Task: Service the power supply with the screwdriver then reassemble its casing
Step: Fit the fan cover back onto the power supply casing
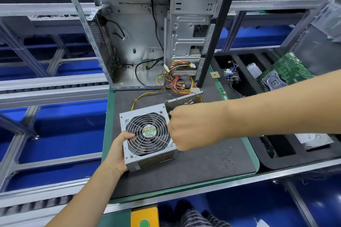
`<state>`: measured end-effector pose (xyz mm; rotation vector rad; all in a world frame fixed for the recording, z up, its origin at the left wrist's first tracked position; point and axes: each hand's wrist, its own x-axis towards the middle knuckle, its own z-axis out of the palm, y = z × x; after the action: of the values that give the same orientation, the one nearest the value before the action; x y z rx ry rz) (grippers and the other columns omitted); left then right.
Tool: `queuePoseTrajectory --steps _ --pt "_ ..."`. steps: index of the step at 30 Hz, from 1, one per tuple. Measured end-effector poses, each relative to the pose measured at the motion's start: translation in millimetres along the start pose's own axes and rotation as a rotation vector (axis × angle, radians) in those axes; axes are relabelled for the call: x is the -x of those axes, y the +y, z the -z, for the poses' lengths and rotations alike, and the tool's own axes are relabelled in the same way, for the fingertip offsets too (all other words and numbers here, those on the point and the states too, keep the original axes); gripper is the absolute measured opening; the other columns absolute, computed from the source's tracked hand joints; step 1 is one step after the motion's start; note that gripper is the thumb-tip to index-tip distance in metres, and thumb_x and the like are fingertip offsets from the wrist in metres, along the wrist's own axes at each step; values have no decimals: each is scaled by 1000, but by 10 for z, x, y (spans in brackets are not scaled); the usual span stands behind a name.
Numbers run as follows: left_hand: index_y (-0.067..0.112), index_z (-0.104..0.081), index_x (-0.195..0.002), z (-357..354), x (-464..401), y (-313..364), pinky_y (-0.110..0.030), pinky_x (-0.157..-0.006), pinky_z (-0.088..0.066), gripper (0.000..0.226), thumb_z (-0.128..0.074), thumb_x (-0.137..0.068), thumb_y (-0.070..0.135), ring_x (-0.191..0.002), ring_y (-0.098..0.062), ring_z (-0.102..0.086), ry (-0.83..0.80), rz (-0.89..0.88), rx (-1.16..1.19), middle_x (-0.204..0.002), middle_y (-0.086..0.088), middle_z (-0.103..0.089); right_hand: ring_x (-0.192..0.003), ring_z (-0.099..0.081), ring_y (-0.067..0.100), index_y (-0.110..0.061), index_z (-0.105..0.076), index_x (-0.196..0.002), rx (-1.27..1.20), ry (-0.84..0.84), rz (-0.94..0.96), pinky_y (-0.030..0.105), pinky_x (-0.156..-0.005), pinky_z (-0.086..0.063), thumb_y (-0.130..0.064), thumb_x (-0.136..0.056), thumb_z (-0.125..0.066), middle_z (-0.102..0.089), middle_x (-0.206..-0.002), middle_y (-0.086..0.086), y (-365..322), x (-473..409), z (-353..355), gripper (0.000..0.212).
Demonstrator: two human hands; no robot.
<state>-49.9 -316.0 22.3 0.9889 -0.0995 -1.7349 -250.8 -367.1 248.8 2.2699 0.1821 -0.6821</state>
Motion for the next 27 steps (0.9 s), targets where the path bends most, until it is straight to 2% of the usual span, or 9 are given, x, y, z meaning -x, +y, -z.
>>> queuePoseTrajectory --steps 3,7,10,14,16,18,20,23,27 --pt "0 -66 -105 -7 -5 6 -48 -68 -59 37 -55 -72 14 -79 -36 -72 -6 -8 -6 -96 -23 -72 -52 -33 21 -13 -28 -57 -322 21 -40 25 -51 -30 -8 -67 -52 -45 -55 3 -62 -41 7 27" --pt "1 -73 -92 -3 -10 -7 -48 -66 -59 29 -55 -72 12 -77 -36 -72 -8 -19 9 -92 -22 -72 -45 -33 13 -5 -51 -73 -1359 -415 -534 20 -39 -30 -14 -92 -50 -45 -61 5 29 -137 -76 21" --pt "1 -74 -91 -6 0 -14 -48 -65 -59 30 -56 -70 13 -76 -36 -72 -10 -14 5 -92 -23 -72 -31 -31 13 -5 -48 -65 -1716 -683 -648 12 -34 -23 -22 -98 -46 -50 -45 3 134 -182 -207 36" --pt "2 -78 -87 -15 16 -7 -48 -67 -59 30 -55 -72 14 -79 -36 -72 -17 3 -1 -94 -22 -73 -67 -50 23 -8 -54 -90 -1056 -434 -330 25 -47 -31 -33 -88 -61 -55 -84 8 165 -182 -144 26" --pt "0 -70 -103 -25 23 6 -50 -70 -59 37 -53 -73 14 -81 -36 -71 -30 10 10 -97 -23 -72 -58 -40 21 -10 -49 -107 -660 -216 -203 26 -43 -21 -18 -87 -57 -51 -98 9 134 -149 -52 23" --pt "-1 -62 -112 -35 27 8 -49 -72 -59 42 -51 -74 14 -82 -36 -71 -37 22 7 -99 -23 -71 -51 -28 19 -8 -50 -108 -315 -100 -36 26 -42 -18 -4 -84 -47 -48 -94 10 115 -105 25 24" --pt "-1 -61 -112 -45 32 10 -49 -72 -59 42 -51 -74 14 -82 -36 -71 -41 28 3 -99 -23 -71 -57 -36 22 -7 -56 -101 -122 -76 112 26 -48 -28 3 -80 -44 -44 -84 8 68 -97 44 25" --pt "0 -59 -116 -42 26 20 -51 -79 -59 46 -53 -73 14 -84 -36 -70 -43 25 -9 -102 -23 -70 -65 -40 24 -7 -54 -83 -80 -82 161 29 -55 -31 4 -81 -46 -45 -77 7 54 -125 87 13" --pt "0 -61 -111 -29 16 9 -52 -81 -57 42 -53 -73 13 -82 -36 -70 -55 29 -15 -99 -22 -71 -55 -34 20 -13 -32 -68 -635 -277 -151 29 -53 -32 -15 -96 -42 -36 -68 6 71 -190 79 29"
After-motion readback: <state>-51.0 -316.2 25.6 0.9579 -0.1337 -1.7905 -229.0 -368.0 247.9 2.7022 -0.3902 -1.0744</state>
